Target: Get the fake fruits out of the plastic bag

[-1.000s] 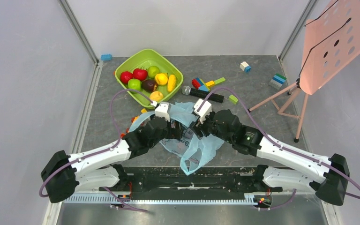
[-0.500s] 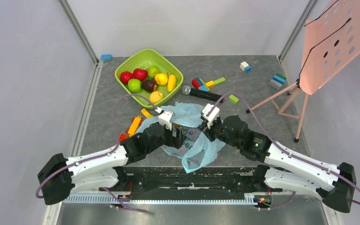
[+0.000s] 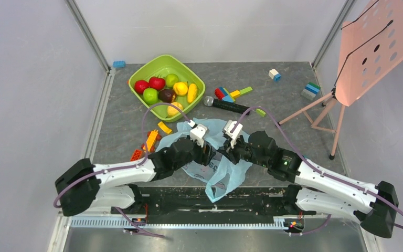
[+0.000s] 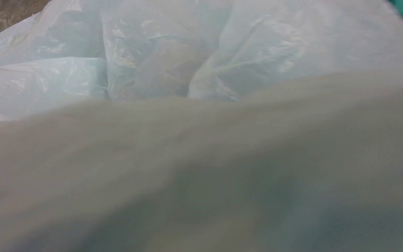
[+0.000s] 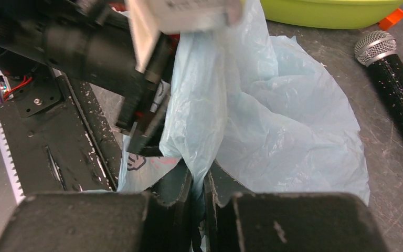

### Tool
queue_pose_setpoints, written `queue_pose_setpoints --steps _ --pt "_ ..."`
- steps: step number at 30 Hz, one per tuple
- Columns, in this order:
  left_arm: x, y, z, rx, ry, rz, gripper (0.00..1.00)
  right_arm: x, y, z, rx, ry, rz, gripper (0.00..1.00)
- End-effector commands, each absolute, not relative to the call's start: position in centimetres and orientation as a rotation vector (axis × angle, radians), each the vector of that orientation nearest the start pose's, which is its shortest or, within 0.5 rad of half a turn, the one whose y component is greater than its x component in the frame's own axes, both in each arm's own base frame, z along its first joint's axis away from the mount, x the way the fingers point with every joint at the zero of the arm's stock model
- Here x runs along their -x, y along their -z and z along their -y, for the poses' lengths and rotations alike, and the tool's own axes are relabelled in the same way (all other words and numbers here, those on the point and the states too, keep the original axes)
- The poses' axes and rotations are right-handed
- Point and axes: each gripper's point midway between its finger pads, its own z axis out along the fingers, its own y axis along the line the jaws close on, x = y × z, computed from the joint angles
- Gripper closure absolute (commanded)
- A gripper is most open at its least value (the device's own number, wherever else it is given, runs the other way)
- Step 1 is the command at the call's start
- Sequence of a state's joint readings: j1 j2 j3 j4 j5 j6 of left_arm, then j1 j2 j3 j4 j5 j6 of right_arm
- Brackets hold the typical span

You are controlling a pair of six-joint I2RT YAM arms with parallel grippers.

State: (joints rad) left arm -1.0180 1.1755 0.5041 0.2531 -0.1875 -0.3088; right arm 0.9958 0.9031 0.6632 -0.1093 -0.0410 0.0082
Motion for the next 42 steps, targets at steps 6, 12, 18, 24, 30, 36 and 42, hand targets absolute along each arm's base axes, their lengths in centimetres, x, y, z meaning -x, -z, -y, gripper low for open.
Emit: queue_pose_setpoints --steps 6,12,18,24,30,36,42 --pt "-24.8 -10.2 30.0 -0.475 0.470 -1.937 0.29 -16.5 -20.3 -29.0 0.964 -0.790 -1.703 0.91" --pt "-25.8 -10.5 28.9 -0.429 0.385 -1.932 0.22 -16.2 -19.3 -28.7 0.970 -0.790 -1.717 0.91" --pt "-26.5 -9.8 27.0 -0.384 0.277 -1.943 0.14 -15.9 -19.1 -28.8 0.977 -0.808 -1.716 0.91" --pt "-27.0 -8.0 26.2 -0.370 0.193 -1.983 0.07 -15.5 -18.9 -29.0 0.992 -0.834 -1.714 0.92" --pt "-27.6 -6.1 26.2 -0.368 0.123 -2.043 0.02 -15.2 -18.6 -29.0 0.996 -0.849 -1.718 0.92" --pt "-28.0 -4.6 25.9 -0.329 0.083 -2.100 0.02 -15.0 -18.5 -28.8 0.989 -0.856 -1.722 0.92" --pt "-28.7 -4.2 25.9 -0.286 0.062 -2.101 0.20 -14.7 -18.5 -28.9 0.981 -0.885 -1.720 0.92"
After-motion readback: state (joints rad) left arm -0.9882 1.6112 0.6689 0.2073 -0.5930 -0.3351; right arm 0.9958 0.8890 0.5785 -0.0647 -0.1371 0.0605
